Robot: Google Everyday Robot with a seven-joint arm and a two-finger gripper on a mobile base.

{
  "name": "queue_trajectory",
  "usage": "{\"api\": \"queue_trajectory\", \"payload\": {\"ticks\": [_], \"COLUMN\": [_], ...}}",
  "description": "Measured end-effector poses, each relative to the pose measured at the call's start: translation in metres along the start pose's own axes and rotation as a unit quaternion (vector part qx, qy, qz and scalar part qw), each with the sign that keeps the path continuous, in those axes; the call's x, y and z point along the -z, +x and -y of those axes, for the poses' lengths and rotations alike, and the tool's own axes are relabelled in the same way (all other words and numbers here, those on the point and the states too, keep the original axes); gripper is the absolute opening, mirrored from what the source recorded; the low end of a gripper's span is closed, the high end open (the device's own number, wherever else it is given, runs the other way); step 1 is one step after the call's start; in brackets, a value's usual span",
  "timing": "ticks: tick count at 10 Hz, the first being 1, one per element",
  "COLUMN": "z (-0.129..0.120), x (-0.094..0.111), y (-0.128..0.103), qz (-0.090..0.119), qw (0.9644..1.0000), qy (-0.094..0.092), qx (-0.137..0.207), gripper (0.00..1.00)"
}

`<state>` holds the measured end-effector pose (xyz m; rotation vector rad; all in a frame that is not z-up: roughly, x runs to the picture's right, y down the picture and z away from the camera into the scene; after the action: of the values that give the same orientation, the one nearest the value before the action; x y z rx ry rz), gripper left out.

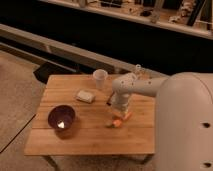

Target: Place the pepper in the ceramic cup

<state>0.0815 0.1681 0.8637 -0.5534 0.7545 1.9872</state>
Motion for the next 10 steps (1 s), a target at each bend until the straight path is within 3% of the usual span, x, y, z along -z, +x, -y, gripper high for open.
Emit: {"api": "queue_trajectory", "payload": {"ticks": [5,7,10], "z": [0.011,0.014,0.016], "x": [-0.014,-0.015,-0.014], "y": [-0.002,-0.002,-0.004], "qz": [-0.015,-0.019,-0.019], "qw": [0.9998,0.9997,0.9997], "qy": [0.0,0.006,0.011], "qx": [-0.014,-0.013,-0.01], "gripper": [0.65,0.52,0.22]}}
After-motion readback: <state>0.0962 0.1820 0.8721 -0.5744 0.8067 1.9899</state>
